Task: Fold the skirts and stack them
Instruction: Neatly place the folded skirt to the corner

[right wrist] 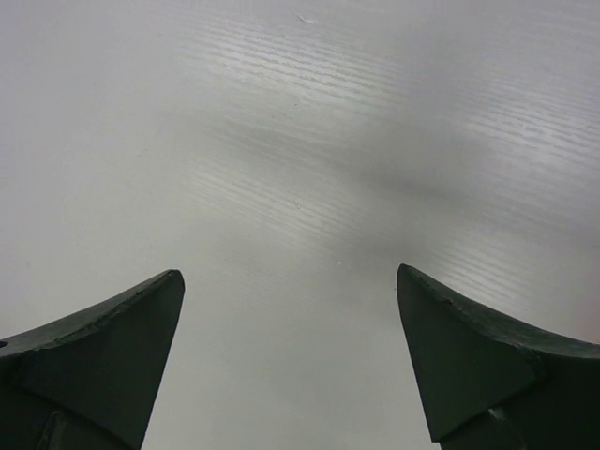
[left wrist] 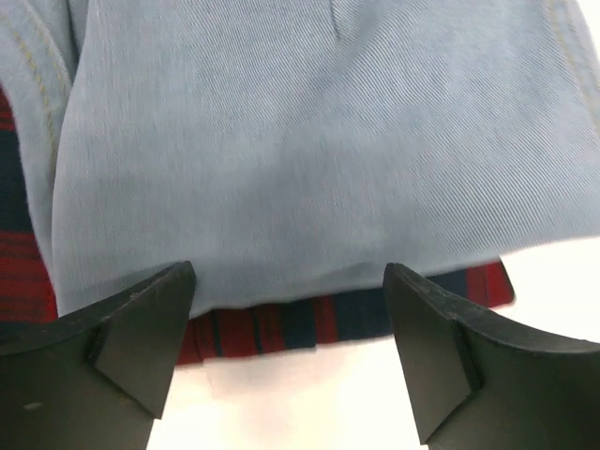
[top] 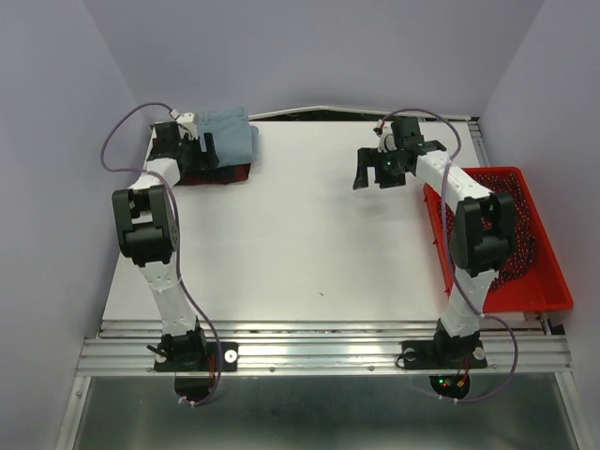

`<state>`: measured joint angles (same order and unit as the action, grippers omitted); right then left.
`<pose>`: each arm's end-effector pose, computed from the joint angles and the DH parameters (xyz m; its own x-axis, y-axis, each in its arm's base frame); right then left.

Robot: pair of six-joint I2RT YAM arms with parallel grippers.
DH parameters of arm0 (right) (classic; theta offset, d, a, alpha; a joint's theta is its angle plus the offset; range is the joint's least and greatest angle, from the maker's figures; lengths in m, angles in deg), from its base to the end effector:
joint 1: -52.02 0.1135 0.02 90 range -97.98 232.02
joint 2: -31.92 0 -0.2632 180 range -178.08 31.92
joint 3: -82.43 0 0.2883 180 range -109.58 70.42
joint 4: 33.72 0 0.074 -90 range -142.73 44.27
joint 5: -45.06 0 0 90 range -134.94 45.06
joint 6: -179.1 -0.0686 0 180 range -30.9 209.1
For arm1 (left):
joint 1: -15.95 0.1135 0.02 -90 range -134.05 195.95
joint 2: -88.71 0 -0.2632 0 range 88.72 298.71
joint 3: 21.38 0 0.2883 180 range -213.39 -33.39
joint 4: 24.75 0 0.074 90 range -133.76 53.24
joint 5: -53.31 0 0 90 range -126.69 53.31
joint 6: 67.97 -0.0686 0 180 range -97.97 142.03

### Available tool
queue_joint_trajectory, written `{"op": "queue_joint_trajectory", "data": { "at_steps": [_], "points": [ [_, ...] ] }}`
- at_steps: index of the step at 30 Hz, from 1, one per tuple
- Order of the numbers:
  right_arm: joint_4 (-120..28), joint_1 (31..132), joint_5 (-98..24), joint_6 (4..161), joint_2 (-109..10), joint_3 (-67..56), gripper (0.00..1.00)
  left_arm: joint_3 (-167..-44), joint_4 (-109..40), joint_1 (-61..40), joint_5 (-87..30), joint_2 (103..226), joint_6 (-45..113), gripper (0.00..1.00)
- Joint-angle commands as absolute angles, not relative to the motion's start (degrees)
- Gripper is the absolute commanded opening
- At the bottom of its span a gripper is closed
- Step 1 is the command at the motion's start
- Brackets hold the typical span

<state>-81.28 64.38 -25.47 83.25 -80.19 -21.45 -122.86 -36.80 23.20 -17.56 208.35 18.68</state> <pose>0.4663 0.1256 0.2014 -0.8428 -0.0863 -0.5312 -0.3005 0.8943 0.3315 0.5426 0.0464 0.1826 -0.4888 -0.0065 -0.8723 0.1906 0.9750 -0.1141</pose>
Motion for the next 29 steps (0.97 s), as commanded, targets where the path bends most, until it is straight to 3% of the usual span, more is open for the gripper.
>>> {"op": "queue_joint_trajectory", "data": {
  "at_steps": [1, 12, 19, 29],
  "points": [
    [-82.11, 62.57, -23.23, 86.19, -72.94, -22.30, 1.00, -119.09, -33.86, 23.25, -16.91, 193.50, 17.29, 0.97],
    [-86.86, 55.19, -27.00, 93.13, -55.98, -17.21, 1.00, -114.00, -48.53, 22.63, -20.70, 169.24, 7.18, 0.99],
    [-96.26, 39.46, -26.64, 105.79, -48.24, -10.55, 1.00, -102.04, -51.71, 21.76, -15.25, 155.36, 5.77, 0.99],
    [-99.69, 34.61, -26.22, 111.07, -40.85, -0.77, 1.00, -91.23, -53.64, 21.66, -15.25, 148.22, 4.80, 0.99]
  ]
}}
